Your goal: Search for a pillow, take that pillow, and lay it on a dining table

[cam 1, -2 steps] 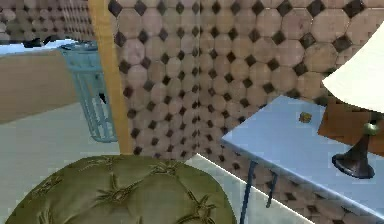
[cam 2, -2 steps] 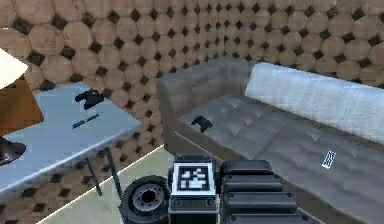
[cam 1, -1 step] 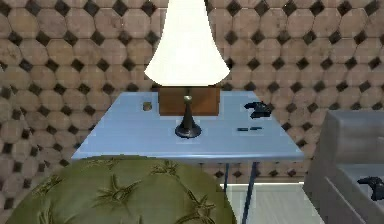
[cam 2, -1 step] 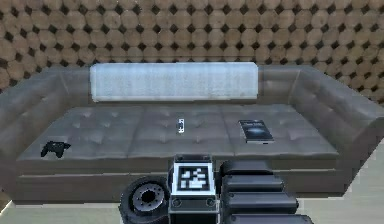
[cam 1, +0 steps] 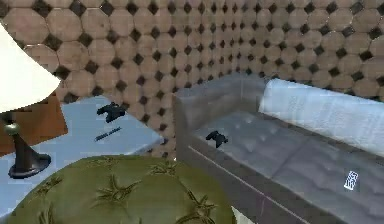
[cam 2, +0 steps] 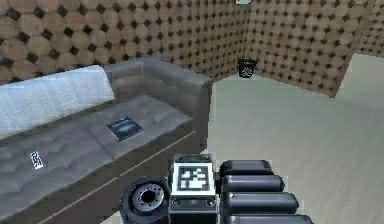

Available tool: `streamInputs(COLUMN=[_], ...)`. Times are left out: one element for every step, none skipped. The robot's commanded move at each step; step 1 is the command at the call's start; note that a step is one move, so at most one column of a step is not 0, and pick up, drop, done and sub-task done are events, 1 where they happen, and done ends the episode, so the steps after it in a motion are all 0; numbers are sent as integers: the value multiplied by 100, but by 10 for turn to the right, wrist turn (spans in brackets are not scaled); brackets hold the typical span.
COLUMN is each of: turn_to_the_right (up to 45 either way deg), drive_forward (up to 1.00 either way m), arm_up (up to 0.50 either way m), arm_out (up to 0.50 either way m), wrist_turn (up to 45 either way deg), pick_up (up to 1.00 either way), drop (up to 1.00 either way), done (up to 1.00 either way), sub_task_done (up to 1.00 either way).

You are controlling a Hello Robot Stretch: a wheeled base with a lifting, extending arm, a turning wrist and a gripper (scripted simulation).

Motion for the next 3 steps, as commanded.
streamInputs(turn_to_the_right=[-450,-330,-30], drive_forward=[0,0,0], arm_up=[0,0,0], arm_out=[0,0,0], wrist_turn=[0,0,0], pick_up=[0,0,0], drop=[0,0,0], done=[0,0,0], sub_task_done=[0,0,0])
